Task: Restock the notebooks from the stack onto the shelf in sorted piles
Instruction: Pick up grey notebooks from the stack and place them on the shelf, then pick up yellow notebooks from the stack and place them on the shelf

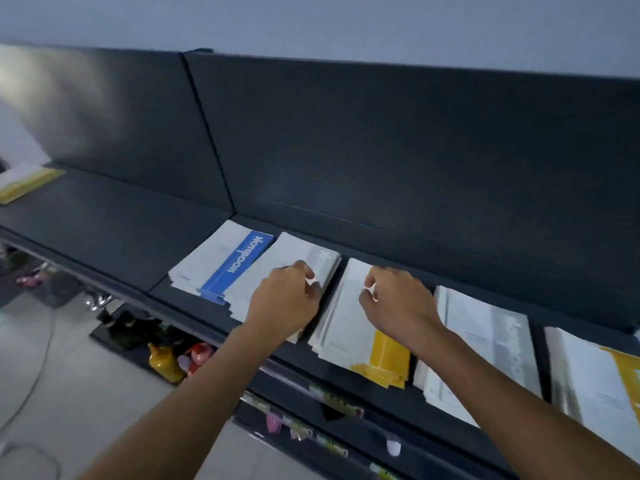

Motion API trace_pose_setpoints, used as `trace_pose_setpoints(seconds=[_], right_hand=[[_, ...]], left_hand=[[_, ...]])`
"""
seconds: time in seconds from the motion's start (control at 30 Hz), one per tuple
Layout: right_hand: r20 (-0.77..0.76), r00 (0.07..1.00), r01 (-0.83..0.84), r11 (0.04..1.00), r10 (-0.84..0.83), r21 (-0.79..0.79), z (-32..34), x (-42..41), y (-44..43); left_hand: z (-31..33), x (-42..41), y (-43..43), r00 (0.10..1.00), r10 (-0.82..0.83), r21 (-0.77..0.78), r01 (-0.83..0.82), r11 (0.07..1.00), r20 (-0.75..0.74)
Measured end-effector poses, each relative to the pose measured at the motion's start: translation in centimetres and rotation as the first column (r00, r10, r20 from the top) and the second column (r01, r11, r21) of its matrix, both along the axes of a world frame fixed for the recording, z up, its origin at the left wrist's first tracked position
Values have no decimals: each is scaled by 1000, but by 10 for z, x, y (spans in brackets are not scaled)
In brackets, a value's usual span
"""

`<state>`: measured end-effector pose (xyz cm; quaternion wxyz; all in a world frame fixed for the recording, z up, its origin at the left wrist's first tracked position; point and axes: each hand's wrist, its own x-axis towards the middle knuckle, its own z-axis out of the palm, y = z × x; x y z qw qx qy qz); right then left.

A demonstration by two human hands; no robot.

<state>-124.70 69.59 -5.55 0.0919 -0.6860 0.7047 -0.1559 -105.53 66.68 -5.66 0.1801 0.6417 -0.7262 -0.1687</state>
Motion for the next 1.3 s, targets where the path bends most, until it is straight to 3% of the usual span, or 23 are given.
trace_pose_setpoints(seconds=[0.23,0.67,0.97,1.3], right_hand=[[18,960,-280,960,280,-11,17,165,-59],[-2,817,-576,816,577,-35,22,461,-113],[-5,740,-672,740,673,-33,18,596,-181],[30,711,-700,712,702,-55,7,750,-310]], left_hand=[[17,159,-15,975,221,19,-221,975,-6],[10,442,-21,905,425,-56,-424,904,6],[6,573,-55,854,519,-31,-520,854,-22],[3,726,-169,832,554,-30,-554,832,-9]])
